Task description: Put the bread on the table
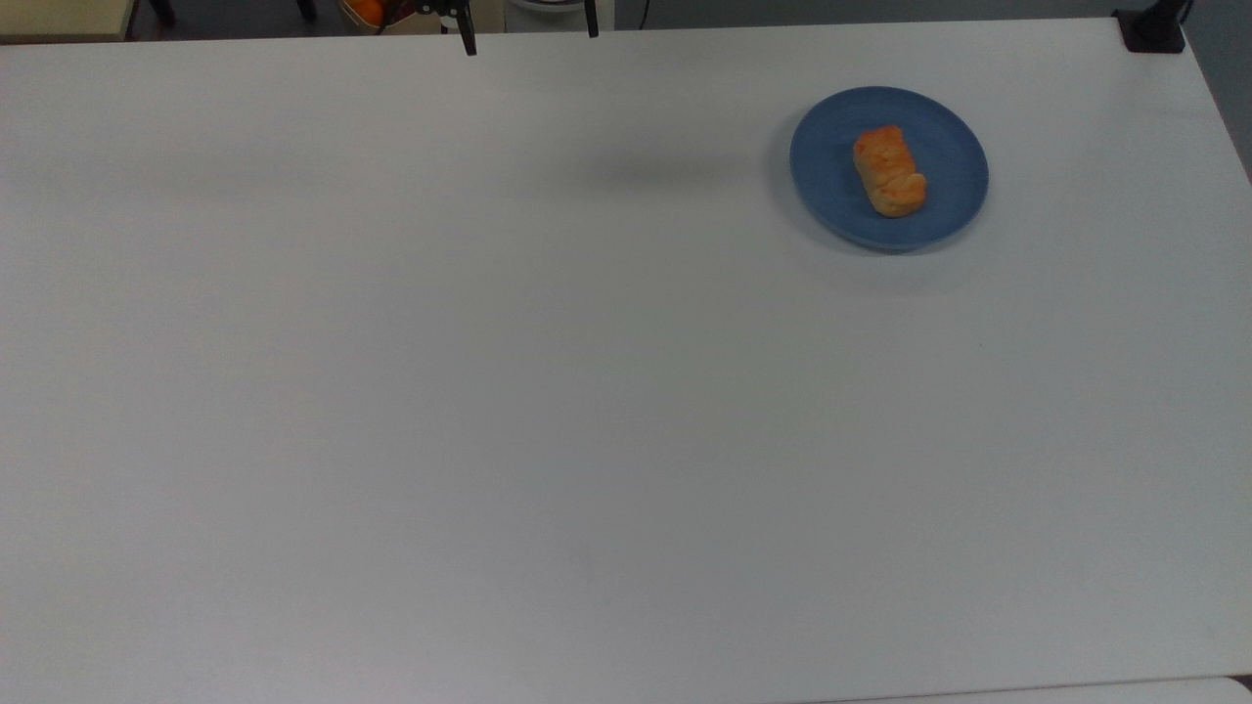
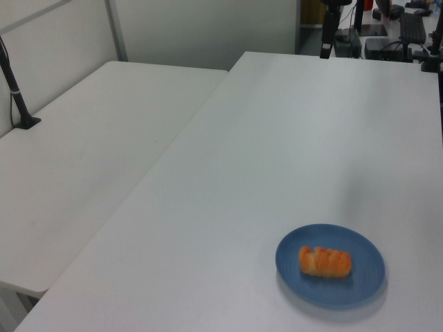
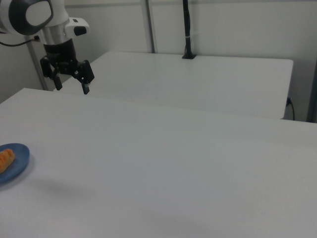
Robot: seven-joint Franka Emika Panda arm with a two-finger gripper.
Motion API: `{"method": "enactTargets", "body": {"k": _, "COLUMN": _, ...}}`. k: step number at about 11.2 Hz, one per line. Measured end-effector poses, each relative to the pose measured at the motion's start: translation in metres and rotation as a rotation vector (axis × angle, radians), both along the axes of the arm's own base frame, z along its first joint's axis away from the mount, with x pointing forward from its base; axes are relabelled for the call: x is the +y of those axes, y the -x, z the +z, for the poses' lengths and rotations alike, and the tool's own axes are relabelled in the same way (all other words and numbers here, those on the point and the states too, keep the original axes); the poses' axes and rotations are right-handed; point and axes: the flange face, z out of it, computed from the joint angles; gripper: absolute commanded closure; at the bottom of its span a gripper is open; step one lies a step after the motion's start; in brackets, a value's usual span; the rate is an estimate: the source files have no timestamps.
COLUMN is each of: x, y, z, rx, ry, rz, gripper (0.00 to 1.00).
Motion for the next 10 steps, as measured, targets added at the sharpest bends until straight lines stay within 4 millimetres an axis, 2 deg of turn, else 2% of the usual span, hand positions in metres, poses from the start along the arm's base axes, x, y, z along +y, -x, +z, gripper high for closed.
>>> {"method": "enactTargets", "body": {"k": 3, "x": 0.001, "y": 0.001, "z": -0.001, "rx": 0.010, "ry": 0.001, "rz": 0.002, "gripper": 0.00}}
{"method": "enactTargets", "body": {"k": 6, "x": 0.008, "y": 0.011, "z": -0.008, "rx": 0.093, "ry": 0.007, "rz": 0.022, "gripper": 0.00}}
{"method": "enactTargets", "body": {"k": 8, "x": 0.021, "y": 0.018, "z": -0.015, "rx": 0.141, "ry": 0.013, "rz": 0.069, "gripper": 0.00}}
{"method": "enactTargets", "body": {"k": 10, "x": 0.050, "y": 0.029, "z": -0.032, "rx": 0.212, "ry": 0.023, "rz": 0.134, "gripper": 0.00}}
